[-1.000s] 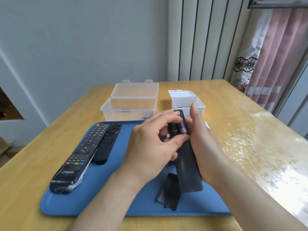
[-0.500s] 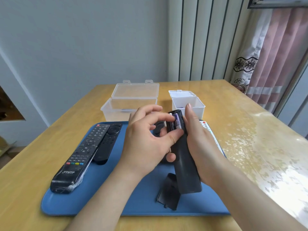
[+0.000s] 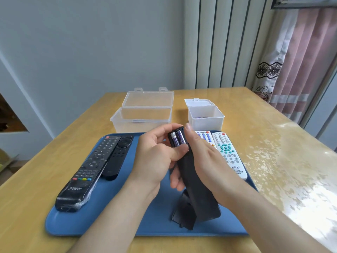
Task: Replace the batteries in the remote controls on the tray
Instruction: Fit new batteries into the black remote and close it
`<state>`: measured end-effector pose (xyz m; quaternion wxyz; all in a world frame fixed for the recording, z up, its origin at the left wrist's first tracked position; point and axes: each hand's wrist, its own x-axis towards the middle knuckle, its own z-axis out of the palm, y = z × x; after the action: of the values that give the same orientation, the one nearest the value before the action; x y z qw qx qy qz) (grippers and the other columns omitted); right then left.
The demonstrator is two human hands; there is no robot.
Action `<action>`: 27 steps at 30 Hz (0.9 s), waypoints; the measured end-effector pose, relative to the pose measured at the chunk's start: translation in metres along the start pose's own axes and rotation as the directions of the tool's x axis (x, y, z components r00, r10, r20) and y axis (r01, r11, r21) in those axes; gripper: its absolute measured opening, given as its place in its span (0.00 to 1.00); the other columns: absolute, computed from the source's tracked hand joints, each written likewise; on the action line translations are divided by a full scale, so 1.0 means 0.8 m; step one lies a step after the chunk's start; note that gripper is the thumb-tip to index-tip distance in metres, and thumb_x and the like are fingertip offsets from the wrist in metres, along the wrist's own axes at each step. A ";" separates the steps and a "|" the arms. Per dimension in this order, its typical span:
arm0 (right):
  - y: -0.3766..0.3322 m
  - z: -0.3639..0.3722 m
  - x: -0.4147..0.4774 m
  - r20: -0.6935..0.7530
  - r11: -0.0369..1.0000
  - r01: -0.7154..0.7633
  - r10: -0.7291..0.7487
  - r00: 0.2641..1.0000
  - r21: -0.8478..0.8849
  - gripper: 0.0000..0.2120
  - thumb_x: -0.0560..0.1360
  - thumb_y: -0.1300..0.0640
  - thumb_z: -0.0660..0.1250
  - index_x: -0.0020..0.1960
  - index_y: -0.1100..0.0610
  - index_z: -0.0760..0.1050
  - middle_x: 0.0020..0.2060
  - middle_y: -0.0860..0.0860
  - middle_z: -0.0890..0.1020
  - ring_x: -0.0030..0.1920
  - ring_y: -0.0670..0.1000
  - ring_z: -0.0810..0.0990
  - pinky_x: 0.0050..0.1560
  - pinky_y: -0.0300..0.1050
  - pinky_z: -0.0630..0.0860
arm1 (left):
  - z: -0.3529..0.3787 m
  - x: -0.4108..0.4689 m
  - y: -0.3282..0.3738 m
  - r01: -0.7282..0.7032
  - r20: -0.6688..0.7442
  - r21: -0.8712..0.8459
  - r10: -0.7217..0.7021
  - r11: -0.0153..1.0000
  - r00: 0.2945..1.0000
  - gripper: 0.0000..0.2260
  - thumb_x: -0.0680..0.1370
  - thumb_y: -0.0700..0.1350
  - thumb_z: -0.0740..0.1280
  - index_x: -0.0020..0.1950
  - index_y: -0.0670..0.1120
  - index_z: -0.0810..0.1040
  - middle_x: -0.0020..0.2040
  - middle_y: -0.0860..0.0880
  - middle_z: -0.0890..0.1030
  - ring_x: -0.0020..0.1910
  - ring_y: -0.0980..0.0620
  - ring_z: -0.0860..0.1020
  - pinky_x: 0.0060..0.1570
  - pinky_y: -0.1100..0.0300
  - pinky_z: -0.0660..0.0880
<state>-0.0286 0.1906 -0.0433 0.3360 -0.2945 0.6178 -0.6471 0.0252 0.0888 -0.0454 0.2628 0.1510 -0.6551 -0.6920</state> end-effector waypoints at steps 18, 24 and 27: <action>0.000 -0.046 0.013 0.124 0.865 0.004 0.067 0.990 -0.502 0.09 0.84 0.59 0.56 0.56 0.63 0.72 0.46 0.58 0.85 0.41 0.55 0.86 0.38 0.43 0.82 | -0.023 0.023 -0.012 -0.070 0.000 0.486 0.081 0.871 0.997 0.05 0.71 0.50 0.75 0.40 0.51 0.81 0.34 0.53 0.83 0.34 0.58 0.79 0.35 0.61 0.75; -0.002 -0.067 0.014 -0.058 0.918 -0.056 0.037 0.998 -0.392 0.07 0.82 0.61 0.60 0.54 0.64 0.76 0.45 0.57 0.86 0.38 0.55 0.84 0.39 0.49 0.82 | -0.022 -0.002 0.011 -0.138 0.205 0.946 -0.215 0.292 0.955 0.20 0.64 0.66 0.73 0.35 0.50 0.77 0.29 0.55 0.77 0.32 0.57 0.75 0.32 0.60 0.69; 0.002 -0.066 0.015 -0.084 0.952 -0.100 0.079 0.993 -0.290 0.07 0.82 0.61 0.61 0.56 0.62 0.76 0.47 0.58 0.86 0.37 0.54 0.84 0.34 0.43 0.80 | 0.000 -0.016 0.003 -0.292 0.303 0.952 -0.377 0.086 0.875 0.22 0.63 0.68 0.72 0.41 0.52 0.76 0.35 0.56 0.77 0.39 0.57 0.75 0.34 0.59 0.68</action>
<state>-0.0780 0.2128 -0.0483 0.2951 -0.2896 0.7315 -0.5422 0.0358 0.0958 -0.0449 -0.1032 0.1307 -0.9825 -0.0834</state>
